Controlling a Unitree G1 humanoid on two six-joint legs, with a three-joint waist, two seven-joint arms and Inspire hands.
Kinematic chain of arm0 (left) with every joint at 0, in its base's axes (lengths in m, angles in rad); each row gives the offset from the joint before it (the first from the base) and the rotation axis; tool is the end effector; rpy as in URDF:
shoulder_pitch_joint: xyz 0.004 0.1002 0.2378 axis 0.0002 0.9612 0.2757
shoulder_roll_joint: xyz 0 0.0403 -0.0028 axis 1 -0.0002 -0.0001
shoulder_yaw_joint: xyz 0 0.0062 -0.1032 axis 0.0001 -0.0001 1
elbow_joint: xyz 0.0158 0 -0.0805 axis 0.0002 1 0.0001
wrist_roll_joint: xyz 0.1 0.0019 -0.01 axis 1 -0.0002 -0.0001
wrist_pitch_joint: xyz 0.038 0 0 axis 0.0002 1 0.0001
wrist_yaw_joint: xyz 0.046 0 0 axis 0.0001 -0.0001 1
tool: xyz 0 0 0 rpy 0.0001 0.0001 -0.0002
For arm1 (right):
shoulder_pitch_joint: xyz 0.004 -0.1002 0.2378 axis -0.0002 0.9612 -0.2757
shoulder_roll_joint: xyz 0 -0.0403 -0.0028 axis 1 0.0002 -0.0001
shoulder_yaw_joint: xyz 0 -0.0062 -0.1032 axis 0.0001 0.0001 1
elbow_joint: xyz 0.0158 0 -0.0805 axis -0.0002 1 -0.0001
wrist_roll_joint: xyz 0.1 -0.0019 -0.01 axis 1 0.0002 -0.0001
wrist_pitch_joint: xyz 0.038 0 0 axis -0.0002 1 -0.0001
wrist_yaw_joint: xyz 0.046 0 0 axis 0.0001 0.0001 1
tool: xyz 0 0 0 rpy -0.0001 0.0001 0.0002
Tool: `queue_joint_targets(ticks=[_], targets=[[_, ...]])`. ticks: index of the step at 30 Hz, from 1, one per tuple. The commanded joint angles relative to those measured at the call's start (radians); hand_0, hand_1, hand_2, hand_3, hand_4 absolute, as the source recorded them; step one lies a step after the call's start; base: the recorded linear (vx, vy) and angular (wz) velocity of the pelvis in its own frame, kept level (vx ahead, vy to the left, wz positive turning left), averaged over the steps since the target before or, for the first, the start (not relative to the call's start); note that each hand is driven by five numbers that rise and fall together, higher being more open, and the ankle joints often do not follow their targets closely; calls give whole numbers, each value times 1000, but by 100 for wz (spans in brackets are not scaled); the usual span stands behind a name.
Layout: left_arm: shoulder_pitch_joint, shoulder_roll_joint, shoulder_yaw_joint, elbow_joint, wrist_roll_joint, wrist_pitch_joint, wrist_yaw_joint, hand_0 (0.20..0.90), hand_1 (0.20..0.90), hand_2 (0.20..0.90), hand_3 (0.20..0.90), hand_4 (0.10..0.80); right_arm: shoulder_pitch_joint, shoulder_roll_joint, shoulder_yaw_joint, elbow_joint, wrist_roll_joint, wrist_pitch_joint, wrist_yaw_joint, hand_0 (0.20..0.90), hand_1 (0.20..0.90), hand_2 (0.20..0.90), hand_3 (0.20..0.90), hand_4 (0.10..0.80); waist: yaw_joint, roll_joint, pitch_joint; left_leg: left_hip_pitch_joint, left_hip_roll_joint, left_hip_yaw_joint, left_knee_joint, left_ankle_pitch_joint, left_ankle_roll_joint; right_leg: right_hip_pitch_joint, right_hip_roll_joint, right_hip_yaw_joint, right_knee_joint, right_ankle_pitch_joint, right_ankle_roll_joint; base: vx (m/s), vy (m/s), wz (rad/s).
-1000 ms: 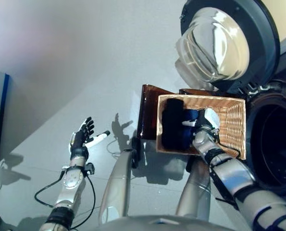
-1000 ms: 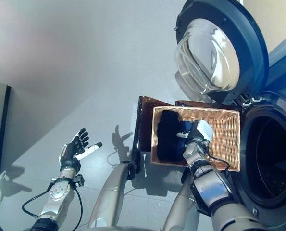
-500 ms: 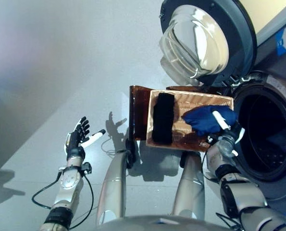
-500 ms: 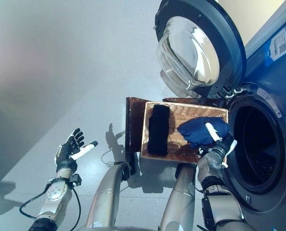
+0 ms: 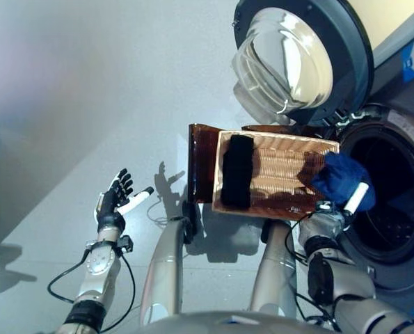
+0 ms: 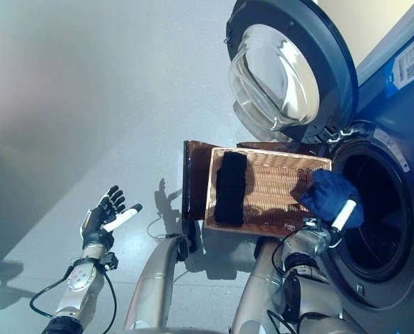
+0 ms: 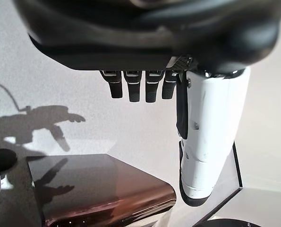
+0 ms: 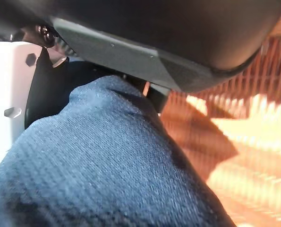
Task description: Pick up the clothes and place them into the washing machine
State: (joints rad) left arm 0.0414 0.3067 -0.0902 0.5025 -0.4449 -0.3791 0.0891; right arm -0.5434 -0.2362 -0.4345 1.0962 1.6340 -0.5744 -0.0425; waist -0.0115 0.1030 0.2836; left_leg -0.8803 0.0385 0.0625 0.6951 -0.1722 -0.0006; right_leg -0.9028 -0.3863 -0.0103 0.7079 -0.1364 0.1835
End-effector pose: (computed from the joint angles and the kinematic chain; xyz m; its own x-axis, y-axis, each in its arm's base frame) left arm 0.1692 0.2223 -0.0256 0.9620 0.2126 -0.1714 -0.2259 0.9722 -0.0621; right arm 0.2487 -0.2625 -0.0024 0.4678 -0.7467 -0.4729 0.4609 -0.2504 0.8514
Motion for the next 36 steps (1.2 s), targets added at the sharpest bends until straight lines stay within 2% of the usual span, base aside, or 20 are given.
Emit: queue_joint_targets(ticks=[1,8,17,26,33,34,35,36], targets=[[16,29,39,-49,-29,-86,8,900,900,900,900,800,-27,-114,-21,1,13,-114,23,200,200,200,200,300,12,19,-26,67,0,-9,-31,-51,-23,-4,9,33,-37,113,-36,0,0,0],[26,53,33,-56,-26,-87,6,900,900,900,900,800,-90,-203,-64,4,25,-154,-15,200,200,200,200,300,22,34,-32,61,0,-11,-31,-47,-27,-12,12,40,-32,110,-36,-1,-1,-1],[46,87,36,-58,-31,-85,-1,900,900,900,900,800,-150,-408,-113,22,-42,-198,-141,200,200,200,200,300,31,70,-60,57,1,-10,-43,-37,-35,-26,13,52,-21,95,-36,-1,-2,-1],[52,104,41,-67,-28,-81,-3,900,900,900,900,800,-150,-580,-132,89,-110,-196,-230,200,200,200,200,300,25,84,-68,55,10,-12,-41,-34,-43,-32,15,56,-6,87,-36,0,0,0],[59,113,49,-73,-28,-80,-1,900,900,900,900,800,-140,-631,-129,132,-111,-186,-238,200,200,200,200,300,20,79,-72,56,14,-11,-39,-38,-44,-38,20,58,0,87,-37,3,-3,1],[57,113,50,-72,-26,-80,3,900,900,900,900,800,-136,-625,-128,138,-107,-185,-238,491,491,491,491,508,16,77,-72,60,14,-8,-41,-40,-43,-39,22,58,1,89,-37,0,0,0],[54,114,51,-72,-25,-80,5,900,900,900,900,800,-134,-624,-125,147,-106,-181,-238,900,900,900,900,800,16,75,-72,62,13,-6,-41,-41,-42,-38,21,59,0,89,-38,0,0,0],[55,114,51,-72,-25,-80,5,900,900,900,900,800,-134,-625,-125,148,-105,-181,-237,900,900,900,900,800,16,74,-72,62,13,-6,-41,-41,-42,-38,21,59,0,89,-38,0,0,0]])
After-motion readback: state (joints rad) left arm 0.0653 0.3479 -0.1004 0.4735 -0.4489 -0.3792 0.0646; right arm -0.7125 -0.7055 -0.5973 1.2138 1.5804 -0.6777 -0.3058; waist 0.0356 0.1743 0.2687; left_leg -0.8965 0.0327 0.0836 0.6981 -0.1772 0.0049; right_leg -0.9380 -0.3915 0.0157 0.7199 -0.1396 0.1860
